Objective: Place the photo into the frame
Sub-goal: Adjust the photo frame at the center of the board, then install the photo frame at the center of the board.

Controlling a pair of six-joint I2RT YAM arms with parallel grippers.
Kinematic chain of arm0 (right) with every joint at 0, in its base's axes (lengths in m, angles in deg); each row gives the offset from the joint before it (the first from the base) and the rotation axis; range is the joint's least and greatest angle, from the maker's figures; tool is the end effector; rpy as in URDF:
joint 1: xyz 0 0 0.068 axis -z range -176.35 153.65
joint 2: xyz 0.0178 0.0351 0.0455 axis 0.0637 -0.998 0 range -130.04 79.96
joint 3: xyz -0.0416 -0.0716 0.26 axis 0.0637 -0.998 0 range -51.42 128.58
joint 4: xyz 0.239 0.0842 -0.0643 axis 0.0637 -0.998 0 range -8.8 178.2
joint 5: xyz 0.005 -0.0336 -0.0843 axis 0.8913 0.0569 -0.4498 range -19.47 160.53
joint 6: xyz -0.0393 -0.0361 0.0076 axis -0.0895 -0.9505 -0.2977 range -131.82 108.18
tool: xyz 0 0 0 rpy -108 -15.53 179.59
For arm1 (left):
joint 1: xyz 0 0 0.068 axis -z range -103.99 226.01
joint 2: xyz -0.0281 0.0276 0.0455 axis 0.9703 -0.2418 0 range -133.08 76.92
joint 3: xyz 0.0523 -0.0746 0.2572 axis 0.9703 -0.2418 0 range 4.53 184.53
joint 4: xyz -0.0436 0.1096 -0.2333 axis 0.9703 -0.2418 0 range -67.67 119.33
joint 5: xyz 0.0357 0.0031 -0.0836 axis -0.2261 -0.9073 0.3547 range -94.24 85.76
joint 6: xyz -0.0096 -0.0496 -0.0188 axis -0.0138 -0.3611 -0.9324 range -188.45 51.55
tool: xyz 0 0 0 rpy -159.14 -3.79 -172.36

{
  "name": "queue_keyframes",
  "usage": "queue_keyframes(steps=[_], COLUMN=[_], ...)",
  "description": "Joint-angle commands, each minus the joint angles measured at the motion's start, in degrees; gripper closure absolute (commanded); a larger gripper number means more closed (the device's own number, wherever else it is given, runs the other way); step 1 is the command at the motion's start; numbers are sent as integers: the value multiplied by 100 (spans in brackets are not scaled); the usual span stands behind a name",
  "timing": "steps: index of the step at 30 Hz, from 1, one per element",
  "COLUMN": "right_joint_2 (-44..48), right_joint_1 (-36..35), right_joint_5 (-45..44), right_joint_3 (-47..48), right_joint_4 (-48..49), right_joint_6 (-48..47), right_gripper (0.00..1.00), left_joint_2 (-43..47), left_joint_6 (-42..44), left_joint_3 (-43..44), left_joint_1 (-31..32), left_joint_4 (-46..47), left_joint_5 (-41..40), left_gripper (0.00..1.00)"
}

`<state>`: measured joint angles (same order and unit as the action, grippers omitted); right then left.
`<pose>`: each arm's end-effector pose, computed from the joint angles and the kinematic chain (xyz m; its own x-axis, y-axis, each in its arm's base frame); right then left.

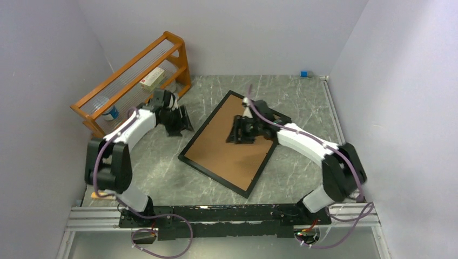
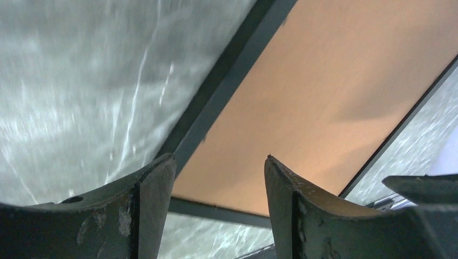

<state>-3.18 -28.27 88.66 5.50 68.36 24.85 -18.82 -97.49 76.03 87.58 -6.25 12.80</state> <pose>0.2568 0.1731 0.2436 -0.8997 0.1082 -0.4229 -0.1851 0.7827 0.5942 0.3396 -0.0802 0.2370 -0.9036 -0.2887 -0.3165 -0.1172 0.8772 -0.4656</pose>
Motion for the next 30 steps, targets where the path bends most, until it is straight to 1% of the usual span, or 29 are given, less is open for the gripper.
queue_keyframes(steps=[1,3,5,7,9,10,12,18,27,30], right_joint_2=[-1032,-1627,-2280,-2739,-3080,-3217,-3447,-3919,-4356,-4440], right_joint_1=[-576,-846,-1070,-1292,-1478,-1546,-1638,-1711,-1666,-1639], right_joint_5=[1600,2058,2356,2544,2719,2801,2865,2789,2157,1826], right_joint_3=[873,1301,1812,2214,2530,2636,2806,3171,3366,3429], right_joint_4=[888,939,825,613,472,441,373,24,-368,-489], right_joint_6=[-443,-464,-572,-717,-829,-840,-845,-982,-1191,-1233], right_gripper=[53,65,74,79,82,83,85,87,91,92], left_joint_2=[1126,1482,1664,1744,1803,1819,1797,1316,1086,1096], left_joint_6=[-417,-618,-740,-860,-931,-947,-932,-916,-852,-812], left_joint_3=[-1485,-1943,-2223,-2472,-2622,-2679,-2786,-2818,-2970,-2984], left_joint_1=[47,46,47,47,47,47,47,47,47,47], left_joint_4=[299,348,342,312,209,158,176,471,307,242], left_joint_5=[-136,-137,-27,40,-162,-273,-357,-220,-561,-663], left_gripper=[34,36,39,43,48,51,54,58,70,72])
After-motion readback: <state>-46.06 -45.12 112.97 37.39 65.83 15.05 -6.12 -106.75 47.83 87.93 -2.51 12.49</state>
